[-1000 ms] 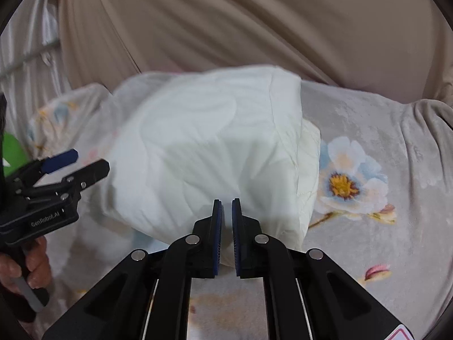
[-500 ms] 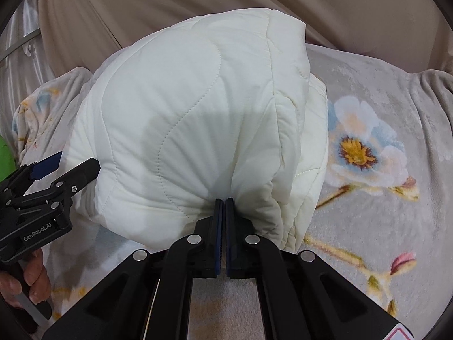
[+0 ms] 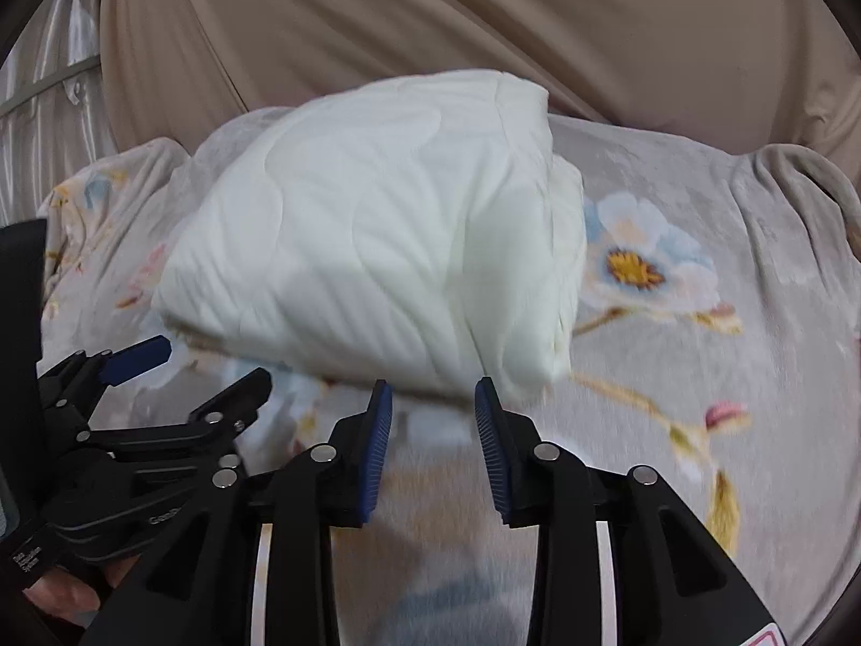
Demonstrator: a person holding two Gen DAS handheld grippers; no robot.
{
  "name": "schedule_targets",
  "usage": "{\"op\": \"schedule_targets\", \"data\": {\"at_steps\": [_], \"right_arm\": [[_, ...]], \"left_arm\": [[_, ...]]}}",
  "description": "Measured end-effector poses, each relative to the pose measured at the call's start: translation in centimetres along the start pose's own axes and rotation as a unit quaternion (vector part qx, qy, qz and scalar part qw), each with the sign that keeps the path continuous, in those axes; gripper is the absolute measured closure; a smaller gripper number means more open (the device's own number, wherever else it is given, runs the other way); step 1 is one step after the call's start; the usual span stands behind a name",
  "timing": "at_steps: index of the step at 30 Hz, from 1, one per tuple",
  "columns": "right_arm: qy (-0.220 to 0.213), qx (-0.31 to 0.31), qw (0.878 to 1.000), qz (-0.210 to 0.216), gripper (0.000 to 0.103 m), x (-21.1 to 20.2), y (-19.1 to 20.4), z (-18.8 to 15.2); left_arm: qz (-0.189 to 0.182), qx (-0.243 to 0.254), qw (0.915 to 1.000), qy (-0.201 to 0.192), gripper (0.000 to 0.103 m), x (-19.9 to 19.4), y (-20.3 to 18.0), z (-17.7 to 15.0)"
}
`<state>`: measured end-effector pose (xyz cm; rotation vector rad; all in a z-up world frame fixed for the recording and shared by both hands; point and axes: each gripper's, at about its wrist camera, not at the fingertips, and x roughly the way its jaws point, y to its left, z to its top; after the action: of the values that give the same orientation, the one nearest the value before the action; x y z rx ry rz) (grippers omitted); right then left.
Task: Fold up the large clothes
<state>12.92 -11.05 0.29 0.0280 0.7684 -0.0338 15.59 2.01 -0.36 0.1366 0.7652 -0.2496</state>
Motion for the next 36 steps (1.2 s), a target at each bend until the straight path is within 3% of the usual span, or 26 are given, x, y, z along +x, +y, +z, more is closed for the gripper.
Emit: {"op": "schedule_targets", "data": {"at_steps": [7, 17, 36], "right_arm": [[0.032, 0.017, 0.999, -0.014, 0.068, 1.1, -0.2, -3.1], [0.024, 0.017, 0.999, -0.028, 0.068, 1.2, 0.2, -3.5], [0.019, 0.014, 0.999, -0.033, 0.067, 1.1, 0.3, -3.6]], "left_arm": [[0.030, 0.014, 0.9993, -0.020, 0.013, -0.9, -1.1, -0.9], [0.068, 0.024, 0.9969, -0.030, 0.012, -1.3, -2.0, -1.3], [0.069, 0.024, 0.9968, -0.032, 0.012, -1.2, -1.9, -1.3]]}}
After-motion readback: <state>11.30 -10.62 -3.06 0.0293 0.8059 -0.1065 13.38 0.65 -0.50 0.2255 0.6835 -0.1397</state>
